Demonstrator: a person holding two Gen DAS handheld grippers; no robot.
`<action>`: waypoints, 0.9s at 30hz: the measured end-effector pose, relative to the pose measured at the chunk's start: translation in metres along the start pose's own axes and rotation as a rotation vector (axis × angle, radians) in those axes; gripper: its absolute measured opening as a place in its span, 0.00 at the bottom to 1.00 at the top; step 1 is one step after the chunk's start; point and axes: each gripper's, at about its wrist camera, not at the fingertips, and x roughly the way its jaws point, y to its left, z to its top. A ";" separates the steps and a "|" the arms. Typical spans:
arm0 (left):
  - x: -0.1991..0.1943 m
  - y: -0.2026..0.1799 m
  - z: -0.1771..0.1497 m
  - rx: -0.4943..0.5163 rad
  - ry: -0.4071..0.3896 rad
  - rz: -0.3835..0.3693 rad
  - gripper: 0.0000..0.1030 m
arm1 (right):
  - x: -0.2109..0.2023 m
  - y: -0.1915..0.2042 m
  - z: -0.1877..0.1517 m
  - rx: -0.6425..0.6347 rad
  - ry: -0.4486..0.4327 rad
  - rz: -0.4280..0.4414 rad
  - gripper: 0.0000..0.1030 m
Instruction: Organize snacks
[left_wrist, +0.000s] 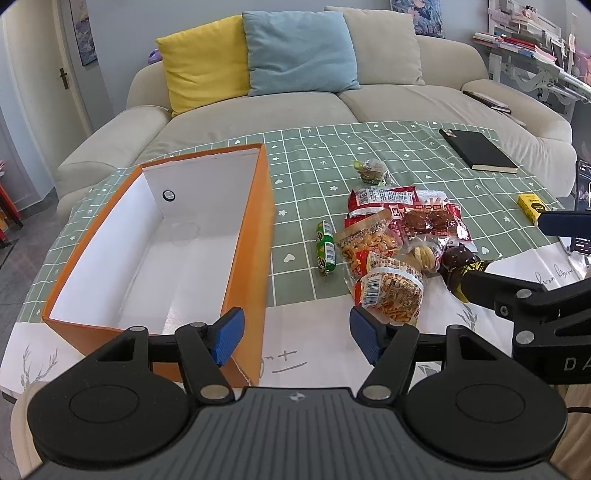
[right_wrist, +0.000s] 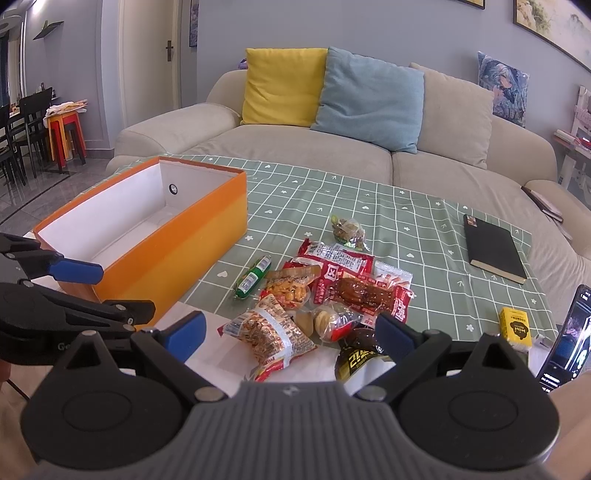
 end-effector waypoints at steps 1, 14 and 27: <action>0.000 0.000 0.000 0.000 0.000 0.000 0.75 | 0.000 0.000 0.000 0.000 0.000 0.000 0.92; 0.001 -0.001 -0.002 0.000 0.006 -0.001 0.75 | 0.001 0.001 0.000 0.003 0.004 0.000 0.92; 0.002 -0.001 -0.003 -0.001 0.014 0.000 0.75 | 0.003 0.001 -0.002 0.003 0.007 0.001 0.92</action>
